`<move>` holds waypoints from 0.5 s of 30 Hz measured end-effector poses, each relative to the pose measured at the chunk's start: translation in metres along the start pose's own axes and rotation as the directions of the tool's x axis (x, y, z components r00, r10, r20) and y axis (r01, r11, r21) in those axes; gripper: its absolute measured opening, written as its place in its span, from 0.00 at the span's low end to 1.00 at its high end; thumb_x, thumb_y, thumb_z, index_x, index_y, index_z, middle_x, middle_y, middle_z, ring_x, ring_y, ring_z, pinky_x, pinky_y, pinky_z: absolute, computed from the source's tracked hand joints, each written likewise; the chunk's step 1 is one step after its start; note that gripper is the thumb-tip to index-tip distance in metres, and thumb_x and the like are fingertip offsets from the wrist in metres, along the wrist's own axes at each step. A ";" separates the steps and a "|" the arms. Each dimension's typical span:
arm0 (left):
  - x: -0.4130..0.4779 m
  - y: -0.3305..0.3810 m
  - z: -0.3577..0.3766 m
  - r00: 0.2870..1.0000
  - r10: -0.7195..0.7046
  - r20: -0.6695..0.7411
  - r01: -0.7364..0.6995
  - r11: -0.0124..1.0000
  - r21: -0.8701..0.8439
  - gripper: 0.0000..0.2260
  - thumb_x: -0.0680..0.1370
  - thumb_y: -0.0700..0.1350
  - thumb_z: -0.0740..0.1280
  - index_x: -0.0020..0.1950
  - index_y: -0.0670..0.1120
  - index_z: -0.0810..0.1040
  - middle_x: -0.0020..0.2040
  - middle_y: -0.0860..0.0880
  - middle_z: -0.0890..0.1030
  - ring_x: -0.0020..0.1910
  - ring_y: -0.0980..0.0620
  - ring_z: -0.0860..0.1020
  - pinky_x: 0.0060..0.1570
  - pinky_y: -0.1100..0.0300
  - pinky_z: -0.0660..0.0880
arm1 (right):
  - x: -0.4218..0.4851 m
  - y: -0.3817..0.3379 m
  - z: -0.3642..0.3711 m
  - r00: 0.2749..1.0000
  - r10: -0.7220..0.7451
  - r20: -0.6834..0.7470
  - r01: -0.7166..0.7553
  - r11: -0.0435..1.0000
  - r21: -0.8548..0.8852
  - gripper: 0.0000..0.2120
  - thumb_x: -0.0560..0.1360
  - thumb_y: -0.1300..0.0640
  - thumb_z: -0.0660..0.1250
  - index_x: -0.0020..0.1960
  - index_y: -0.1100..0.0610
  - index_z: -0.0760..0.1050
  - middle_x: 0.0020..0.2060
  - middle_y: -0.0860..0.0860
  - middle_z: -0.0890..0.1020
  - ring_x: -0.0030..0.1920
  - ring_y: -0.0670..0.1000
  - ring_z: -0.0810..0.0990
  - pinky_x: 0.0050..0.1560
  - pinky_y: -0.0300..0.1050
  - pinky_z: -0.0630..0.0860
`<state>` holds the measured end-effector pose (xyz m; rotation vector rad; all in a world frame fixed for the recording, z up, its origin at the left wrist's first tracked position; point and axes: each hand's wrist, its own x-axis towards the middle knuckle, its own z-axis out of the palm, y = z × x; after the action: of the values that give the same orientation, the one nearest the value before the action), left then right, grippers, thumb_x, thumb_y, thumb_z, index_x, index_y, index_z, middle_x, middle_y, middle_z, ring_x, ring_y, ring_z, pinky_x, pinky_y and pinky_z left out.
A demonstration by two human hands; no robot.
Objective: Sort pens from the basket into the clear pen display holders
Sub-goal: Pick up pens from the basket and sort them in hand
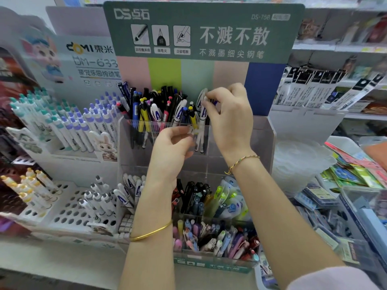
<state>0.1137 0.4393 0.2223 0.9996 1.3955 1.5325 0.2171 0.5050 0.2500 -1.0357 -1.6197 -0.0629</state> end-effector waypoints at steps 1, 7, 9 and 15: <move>-0.001 0.000 0.000 1.000 0.002 -0.004 -0.002 1.000 0.006 0.09 0.80 0.36 0.64 0.54 0.50 0.75 0.51 0.49 0.80 0.51 0.53 0.80 0.51 0.57 0.79 | -0.001 0.000 0.000 1.000 -0.002 -0.012 0.002 1.000 -0.004 0.05 0.73 0.58 0.68 0.45 0.59 0.81 0.41 0.57 0.75 0.40 0.58 0.76 0.33 0.46 0.72; -0.018 0.000 0.003 0.999 0.004 -0.037 -0.004 1.000 -0.003 0.10 0.80 0.35 0.63 0.57 0.47 0.75 0.52 0.49 0.80 0.52 0.52 0.80 0.50 0.58 0.79 | -0.012 0.000 -0.019 0.999 0.050 0.017 -0.052 0.993 0.106 0.16 0.74 0.69 0.61 0.57 0.59 0.80 0.45 0.57 0.77 0.43 0.53 0.76 0.44 0.42 0.72; -0.029 -0.002 0.003 0.998 0.017 -0.064 -0.020 0.999 -0.039 0.10 0.80 0.35 0.62 0.56 0.47 0.76 0.50 0.50 0.80 0.49 0.55 0.81 0.48 0.60 0.79 | -0.016 -0.007 -0.028 0.997 0.060 0.040 -0.066 0.988 0.143 0.13 0.74 0.69 0.61 0.53 0.60 0.79 0.45 0.55 0.78 0.41 0.49 0.75 0.44 0.41 0.72; -0.063 -0.022 -0.030 0.960 -0.024 -0.279 -0.008 0.994 -0.113 0.11 0.79 0.33 0.61 0.53 0.47 0.76 0.48 0.48 0.81 0.43 0.55 0.81 0.44 0.61 0.78 | -0.053 -0.054 -0.030 0.917 -0.013 0.398 -0.124 0.941 0.316 0.09 0.74 0.67 0.62 0.49 0.58 0.77 0.43 0.49 0.79 0.43 0.49 0.77 0.45 0.45 0.75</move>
<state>0.1093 0.3709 0.1961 0.7262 1.4821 1.7791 0.2030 0.4256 0.2426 -0.8600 -1.8792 0.4786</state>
